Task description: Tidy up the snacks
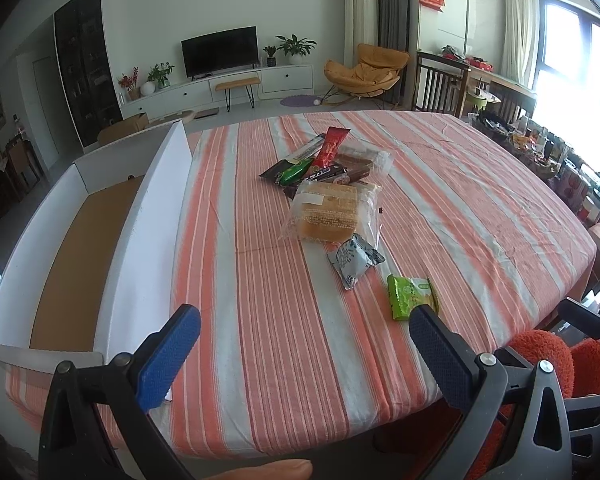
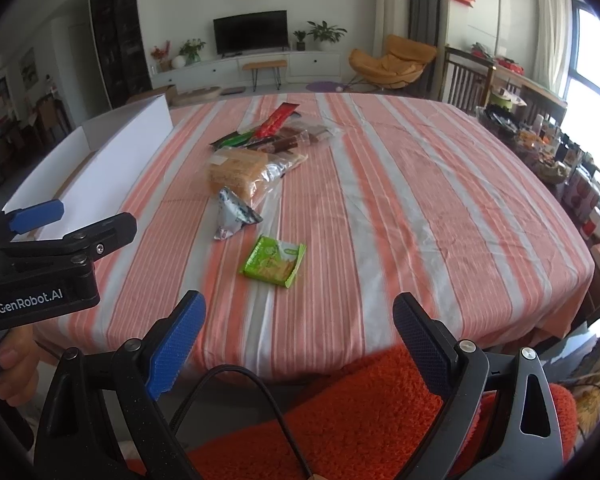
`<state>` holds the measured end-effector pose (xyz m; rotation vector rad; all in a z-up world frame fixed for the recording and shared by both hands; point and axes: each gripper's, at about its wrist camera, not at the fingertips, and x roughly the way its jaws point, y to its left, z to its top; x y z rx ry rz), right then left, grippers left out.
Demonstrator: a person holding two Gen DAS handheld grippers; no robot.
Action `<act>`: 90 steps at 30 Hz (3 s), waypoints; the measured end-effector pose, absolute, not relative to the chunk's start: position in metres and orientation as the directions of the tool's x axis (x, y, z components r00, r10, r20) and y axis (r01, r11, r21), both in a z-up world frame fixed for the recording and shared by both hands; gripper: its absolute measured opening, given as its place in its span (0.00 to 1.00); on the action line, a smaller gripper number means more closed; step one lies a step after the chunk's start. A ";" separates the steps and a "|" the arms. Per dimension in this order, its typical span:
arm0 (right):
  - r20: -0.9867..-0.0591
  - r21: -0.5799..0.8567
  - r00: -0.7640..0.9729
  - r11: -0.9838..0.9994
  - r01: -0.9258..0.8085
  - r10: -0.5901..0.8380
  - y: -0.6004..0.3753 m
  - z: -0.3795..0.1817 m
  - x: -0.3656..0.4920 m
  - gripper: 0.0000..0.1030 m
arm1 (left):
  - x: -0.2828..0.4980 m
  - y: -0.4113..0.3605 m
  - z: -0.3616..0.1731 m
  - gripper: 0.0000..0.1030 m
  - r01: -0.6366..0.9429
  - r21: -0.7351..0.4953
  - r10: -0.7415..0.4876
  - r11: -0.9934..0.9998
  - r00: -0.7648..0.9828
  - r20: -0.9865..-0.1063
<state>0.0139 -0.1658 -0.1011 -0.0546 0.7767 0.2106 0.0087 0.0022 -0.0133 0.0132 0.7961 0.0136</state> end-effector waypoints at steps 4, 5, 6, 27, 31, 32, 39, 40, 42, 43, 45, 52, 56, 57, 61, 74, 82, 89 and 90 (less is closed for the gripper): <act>-0.704 0.033 0.689 0.977 -0.210 0.172 -0.166 -0.103 0.014 0.94 | 0.010 0.003 -0.014 1.00 -0.008 0.016 0.017 1.000 0.699 -0.715; -0.705 0.035 0.688 0.977 -0.211 0.174 -0.167 -0.103 0.014 0.94 | 0.010 0.003 -0.014 1.00 -0.008 0.017 0.018 1.000 0.698 -0.716; -0.705 0.036 0.687 0.977 -0.211 0.175 -0.167 -0.104 0.014 0.94 | 0.009 0.002 -0.014 1.00 -0.008 0.017 0.018 1.000 0.697 -0.717; -0.702 0.043 0.689 0.976 -0.212 0.180 -0.166 -0.104 0.015 0.94 | 0.008 -0.001 -0.010 1.00 0.000 0.013 0.009 1.000 0.703 -0.711; -0.703 0.045 0.688 0.976 -0.212 0.182 -0.166 -0.104 0.015 0.94 | 0.008 -0.001 -0.011 1.00 0.000 0.012 0.008 1.000 0.702 -0.712; -0.703 0.044 0.688 0.976 -0.212 0.181 -0.166 -0.104 0.015 0.94 | 0.009 -0.002 -0.011 1.00 0.001 0.013 0.009 1.000 0.701 -0.713; -0.707 0.048 0.683 0.976 -0.213 0.184 -0.168 -0.104 0.016 0.94 | 0.009 -0.002 -0.014 1.00 0.003 0.013 0.007 1.000 0.698 -0.716; -0.707 0.048 0.683 0.976 -0.213 0.184 -0.168 -0.104 0.016 0.94 | 0.009 -0.002 -0.014 1.00 0.004 0.012 0.006 1.000 0.697 -0.717; -0.707 0.049 0.683 0.976 -0.213 0.185 -0.168 -0.104 0.016 0.94 | 0.009 -0.002 -0.015 1.00 0.005 0.010 0.004 1.000 0.697 -0.717; -0.707 0.049 0.683 0.976 -0.213 0.184 -0.168 -0.104 0.016 0.94 | 0.009 -0.002 -0.016 1.00 0.005 0.010 0.003 1.000 0.696 -0.718; -0.707 0.050 0.682 0.976 -0.213 0.185 -0.168 -0.105 0.016 0.94 | 0.009 -0.002 -0.017 1.00 0.006 0.011 0.004 1.000 0.694 -0.720; -0.701 0.096 0.683 0.977 -0.193 0.204 -0.183 -0.105 0.016 0.94 | 0.008 0.001 -0.013 1.00 0.005 0.002 -0.002 1.000 0.698 -0.716; -0.713 0.129 0.670 0.977 -0.168 0.209 -0.190 -0.108 0.023 0.94 | 0.007 0.008 -0.016 1.00 0.025 -0.003 -0.020 1.000 0.690 -0.724; -0.722 0.138 0.658 0.976 -0.167 0.214 -0.191 -0.111 0.025 0.94 | 0.007 0.010 -0.018 1.00 0.027 -0.004 -0.021 1.000 0.685 -0.728; -0.768 0.210 0.579 0.962 -0.176 0.274 -0.192 -0.127 0.039 0.94 | 0.009 0.020 -0.024 1.00 0.021 -0.021 -0.030 1.000 0.672 -0.740; -0.939 0.125 0.262 0.931 -0.344 0.223 -0.134 -0.187 0.148 0.94 | 0.004 0.030 -0.022 1.00 0.020 -0.045 -0.047 0.999 0.678 -0.734; -0.811 0.199 0.565 0.980 0.021 0.152 -0.229 -0.162 0.149 0.93 | 0.024 0.021 -0.047 1.00 0.054 -0.040 -0.065 0.998 0.616 -0.785; -0.699 0.415 0.670 0.905 0.098 0.248 -0.257 -0.160 0.119 0.93 | 0.094 -0.024 -0.077 1.00 0.144 -0.048 -0.122 0.988 0.567 -0.815; -0.692 0.429 0.675 0.897 0.103 0.254 -0.259 -0.161 0.117 0.93 | 0.107 -0.032 -0.084 1.00 0.142 -0.049 -0.121 0.989 0.556 -0.822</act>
